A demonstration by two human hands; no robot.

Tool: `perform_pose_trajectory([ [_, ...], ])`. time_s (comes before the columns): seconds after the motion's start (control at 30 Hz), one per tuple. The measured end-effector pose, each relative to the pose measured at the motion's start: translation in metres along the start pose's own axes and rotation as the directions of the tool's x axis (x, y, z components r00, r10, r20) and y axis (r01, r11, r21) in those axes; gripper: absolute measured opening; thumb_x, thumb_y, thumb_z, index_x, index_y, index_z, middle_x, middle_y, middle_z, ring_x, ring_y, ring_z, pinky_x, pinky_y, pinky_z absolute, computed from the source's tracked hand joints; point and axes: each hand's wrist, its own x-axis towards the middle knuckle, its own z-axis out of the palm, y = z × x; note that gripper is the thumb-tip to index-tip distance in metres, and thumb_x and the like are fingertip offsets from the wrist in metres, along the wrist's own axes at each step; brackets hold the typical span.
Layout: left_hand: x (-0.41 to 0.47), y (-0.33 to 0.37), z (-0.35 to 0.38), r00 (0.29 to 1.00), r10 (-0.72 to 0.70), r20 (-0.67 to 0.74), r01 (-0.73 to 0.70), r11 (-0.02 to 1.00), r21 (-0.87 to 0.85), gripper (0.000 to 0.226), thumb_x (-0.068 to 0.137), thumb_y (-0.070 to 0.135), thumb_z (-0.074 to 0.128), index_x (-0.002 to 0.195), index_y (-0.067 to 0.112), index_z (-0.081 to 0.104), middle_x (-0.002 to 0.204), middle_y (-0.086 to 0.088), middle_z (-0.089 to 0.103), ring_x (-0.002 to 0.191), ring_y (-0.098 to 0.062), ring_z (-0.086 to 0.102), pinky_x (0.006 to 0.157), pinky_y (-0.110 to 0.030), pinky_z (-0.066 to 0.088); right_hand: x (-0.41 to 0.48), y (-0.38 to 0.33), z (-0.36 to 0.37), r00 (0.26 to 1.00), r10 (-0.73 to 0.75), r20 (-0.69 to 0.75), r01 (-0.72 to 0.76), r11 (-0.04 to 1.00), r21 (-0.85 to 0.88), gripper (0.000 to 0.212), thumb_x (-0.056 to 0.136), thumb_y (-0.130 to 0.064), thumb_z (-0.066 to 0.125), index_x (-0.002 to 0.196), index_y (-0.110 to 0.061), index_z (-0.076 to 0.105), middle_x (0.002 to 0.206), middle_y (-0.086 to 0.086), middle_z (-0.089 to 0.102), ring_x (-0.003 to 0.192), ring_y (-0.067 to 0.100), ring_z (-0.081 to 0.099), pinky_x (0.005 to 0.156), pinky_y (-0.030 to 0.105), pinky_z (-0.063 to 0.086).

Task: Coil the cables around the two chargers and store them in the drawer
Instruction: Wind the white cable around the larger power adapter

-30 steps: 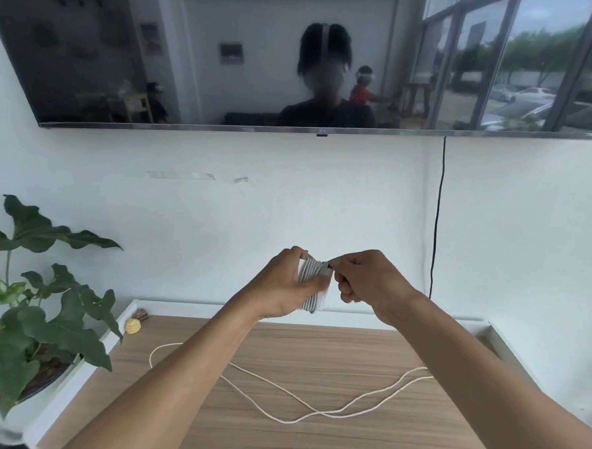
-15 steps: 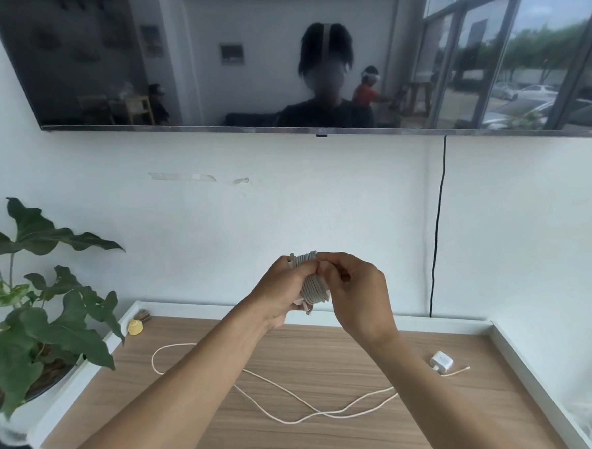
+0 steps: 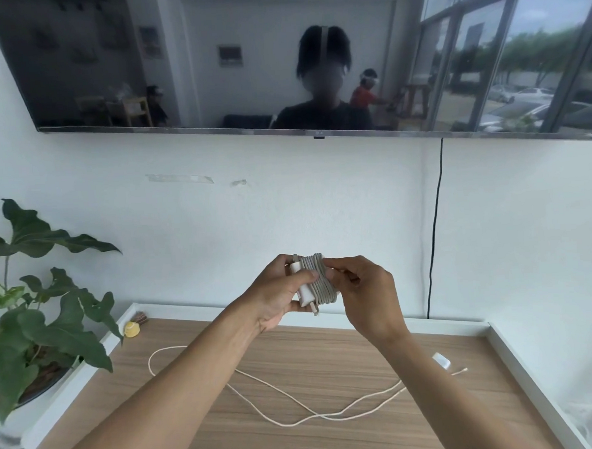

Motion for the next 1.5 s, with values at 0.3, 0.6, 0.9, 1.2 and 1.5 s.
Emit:
perform_pose_trajectory([
  [0.3,0.0,-0.006,0.005,0.979,0.19,-0.077,-0.175,0.97,0.166,0.029,0.09,0.003,0.062,0.116,0.012,0.053,0.113,-0.012,0.054,0.08,-0.021,0.065,0.058,-0.035,0.06,0.006,0.004,0.003,0.997,0.076,-0.011,-0.077,0.995,-0.064,0.014,0.09,-0.012,0.062,0.096,-0.015,0.074,0.08,-0.004,0.069,0.065,0.002,0.058,0.057,0.007,0.041],
  [0.6,0.001,-0.003,0.003,0.964,0.255,-0.071,-0.241,0.956,0.166,0.04,0.091,0.003,0.062,0.126,0.017,0.049,0.108,-0.004,0.051,0.083,-0.022,0.064,0.077,-0.046,0.058,0.016,-0.002,0.005,0.996,0.079,-0.052,-0.082,0.995,-0.053,0.017,0.09,-0.008,0.06,0.09,-0.018,0.073,0.074,-0.006,0.067,0.068,0.009,0.062,0.058,0.018,0.045],
  [0.9,0.006,-0.007,0.008,0.941,0.312,-0.134,-0.285,0.94,0.189,0.047,0.093,0.002,0.057,0.134,0.02,0.039,0.104,0.001,0.046,0.084,-0.019,0.058,0.072,-0.039,0.056,0.017,0.0,0.02,0.982,0.146,-0.118,-0.146,0.989,0.006,0.016,0.09,-0.01,0.061,0.081,-0.02,0.069,0.072,-0.003,0.066,0.064,0.014,0.061,0.052,0.02,0.046],
  [1.2,0.005,-0.005,0.006,0.939,0.317,-0.132,-0.293,0.94,0.176,0.047,0.092,0.0,0.058,0.133,0.017,0.041,0.099,0.004,0.044,0.09,-0.022,0.059,0.076,-0.046,0.059,0.022,0.003,0.022,0.986,0.122,-0.11,-0.126,0.991,-0.035,0.022,0.09,-0.004,0.056,0.077,-0.018,0.067,0.071,-0.001,0.067,0.067,0.02,0.06,0.053,0.014,0.042],
  [1.5,0.009,-0.005,0.003,0.933,0.315,-0.174,-0.3,0.948,0.107,0.045,0.093,0.001,0.057,0.13,0.02,0.04,0.102,0.007,0.043,0.092,-0.033,0.059,0.057,-0.026,0.059,0.025,0.003,0.028,0.992,-0.029,-0.123,0.012,0.991,-0.131,0.023,0.092,-0.004,0.052,0.094,-0.014,0.073,0.095,0.003,0.065,0.077,0.014,0.06,0.066,0.011,0.041],
])
